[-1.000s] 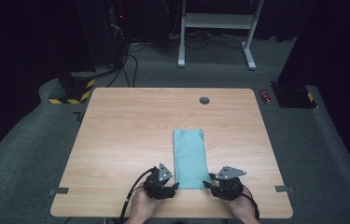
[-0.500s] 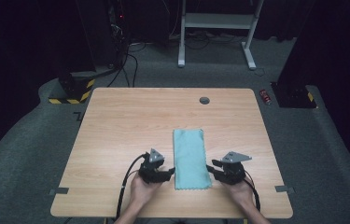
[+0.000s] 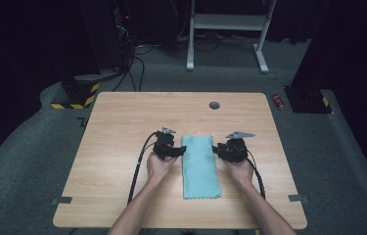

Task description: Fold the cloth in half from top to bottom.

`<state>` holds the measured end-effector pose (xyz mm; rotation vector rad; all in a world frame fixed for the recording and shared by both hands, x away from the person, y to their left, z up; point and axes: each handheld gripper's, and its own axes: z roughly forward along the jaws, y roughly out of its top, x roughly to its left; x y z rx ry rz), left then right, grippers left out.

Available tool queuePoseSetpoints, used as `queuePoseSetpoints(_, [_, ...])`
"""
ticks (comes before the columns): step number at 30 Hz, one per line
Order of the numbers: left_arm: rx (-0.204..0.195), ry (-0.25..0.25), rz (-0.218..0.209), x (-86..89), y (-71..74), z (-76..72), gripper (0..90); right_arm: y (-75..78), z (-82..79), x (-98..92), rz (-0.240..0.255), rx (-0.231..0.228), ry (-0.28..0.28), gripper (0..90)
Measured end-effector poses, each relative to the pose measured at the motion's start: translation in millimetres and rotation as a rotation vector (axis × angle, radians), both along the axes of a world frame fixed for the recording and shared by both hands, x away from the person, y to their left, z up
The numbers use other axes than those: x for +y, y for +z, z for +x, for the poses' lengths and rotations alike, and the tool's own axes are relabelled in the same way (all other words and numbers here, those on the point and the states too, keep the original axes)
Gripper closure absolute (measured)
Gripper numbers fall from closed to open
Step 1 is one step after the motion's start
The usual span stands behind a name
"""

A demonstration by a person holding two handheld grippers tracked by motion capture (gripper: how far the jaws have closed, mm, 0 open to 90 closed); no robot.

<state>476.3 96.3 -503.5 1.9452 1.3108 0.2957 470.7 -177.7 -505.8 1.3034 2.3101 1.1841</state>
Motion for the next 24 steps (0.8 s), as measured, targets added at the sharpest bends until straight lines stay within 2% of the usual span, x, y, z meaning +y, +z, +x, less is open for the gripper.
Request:
queuePoseSetpoints(4, [0.021,0.01,0.031,-6.8,0.3,17.7,38.9,-0.3,15.8,1.5,-0.004,0.025,-0.046,62.9])
queuePoseSetpoints(6, [0.034,0.025,0.03,-8.8,-1.3,24.8,39.3,-0.9,20.5,3.5,-0.01,0.006,-0.064,62.6])
queuePoseSetpoints(9, [0.048,0.035,0.043,-13.9,-5.0,32.9,39.4,-4.0,30.1,7.7,-0.026,0.029,-0.069,61.3])
queuePoseSetpoints(12, [0.036,0.052,0.037,-14.4,-7.8,35.3,41.9,-5.8,35.4,11.3,-0.035,0.011,-0.08,61.2])
queuePoseSetpoints(13, [0.037,0.058,0.033,-14.2,-7.8,35.5,42.7,-7.1,37.6,12.3,-0.032,0.035,-0.082,60.8])
queuePoseSetpoints(15, [0.036,0.057,0.033,-13.8,-7.8,35.6,44.2,-8.8,41.0,14.4,-0.038,0.043,-0.08,60.8])
queuePoseSetpoints(18, [0.027,0.039,0.05,-15.1,-7.9,34.5,48.8,-10.0,45.7,19.9,-0.058,0.053,-0.068,61.5])
queuePoseSetpoints(24, [0.013,0.007,0.09,-19.8,-7.5,34.4,62.0,-11.0,46.8,29.7,-0.102,0.023,-0.053,68.0])
